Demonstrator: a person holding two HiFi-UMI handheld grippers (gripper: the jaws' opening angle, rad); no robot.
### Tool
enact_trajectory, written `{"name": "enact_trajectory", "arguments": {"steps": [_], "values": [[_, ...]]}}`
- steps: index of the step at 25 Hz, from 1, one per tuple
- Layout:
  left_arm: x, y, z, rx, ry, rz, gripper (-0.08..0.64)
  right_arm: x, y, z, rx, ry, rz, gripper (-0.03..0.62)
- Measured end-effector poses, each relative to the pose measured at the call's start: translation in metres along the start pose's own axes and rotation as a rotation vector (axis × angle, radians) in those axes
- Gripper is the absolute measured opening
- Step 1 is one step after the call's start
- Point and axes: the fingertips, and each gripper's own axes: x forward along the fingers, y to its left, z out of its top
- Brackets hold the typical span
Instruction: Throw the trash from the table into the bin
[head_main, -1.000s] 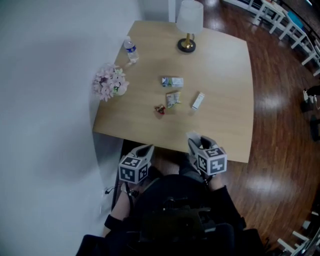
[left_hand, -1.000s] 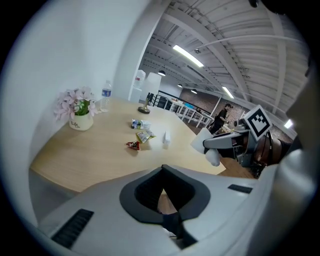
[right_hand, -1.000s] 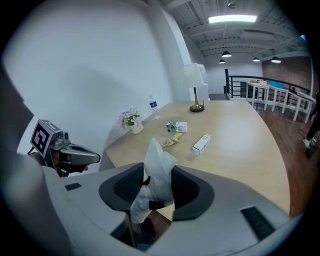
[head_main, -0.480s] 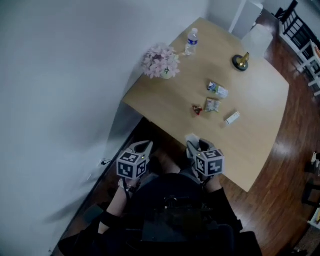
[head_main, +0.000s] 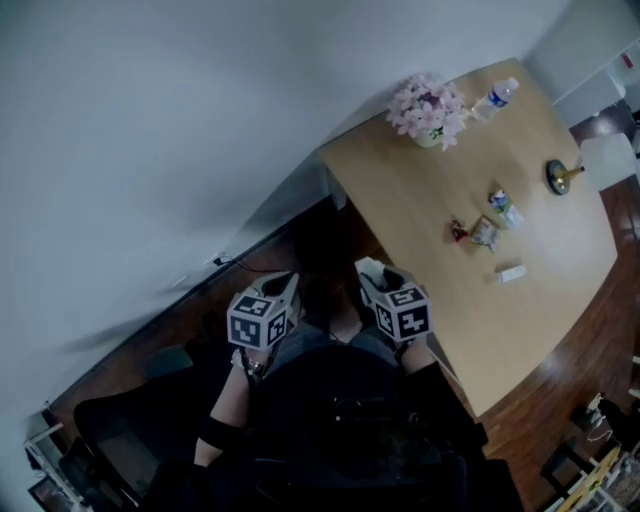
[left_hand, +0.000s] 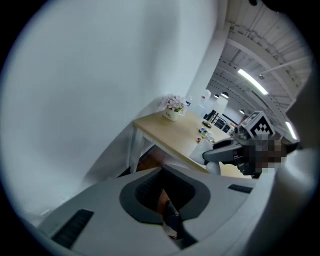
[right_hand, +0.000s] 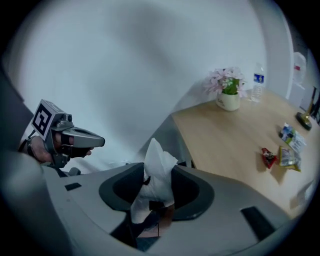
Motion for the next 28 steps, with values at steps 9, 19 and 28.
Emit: {"name": "enact_trajectory", "arguments": {"steps": [9,19,28], "values": [[0.039,0.047,-0.052,-0.068,0.018,0.025,0.003,0.114,0.016,-0.013,-0.061,0.079,0.03,0.175],[0.137,0.098,-0.132,-0.105,0.093,0.028,0.003,0.296,-0.028,-0.099,-0.002,0.161,0.004,0.175],[0.183,0.119,-0.175,-0.138,0.128,0.014,0.003,0.402,-0.059,-0.157,0.019,0.223,-0.031,0.176]]}}
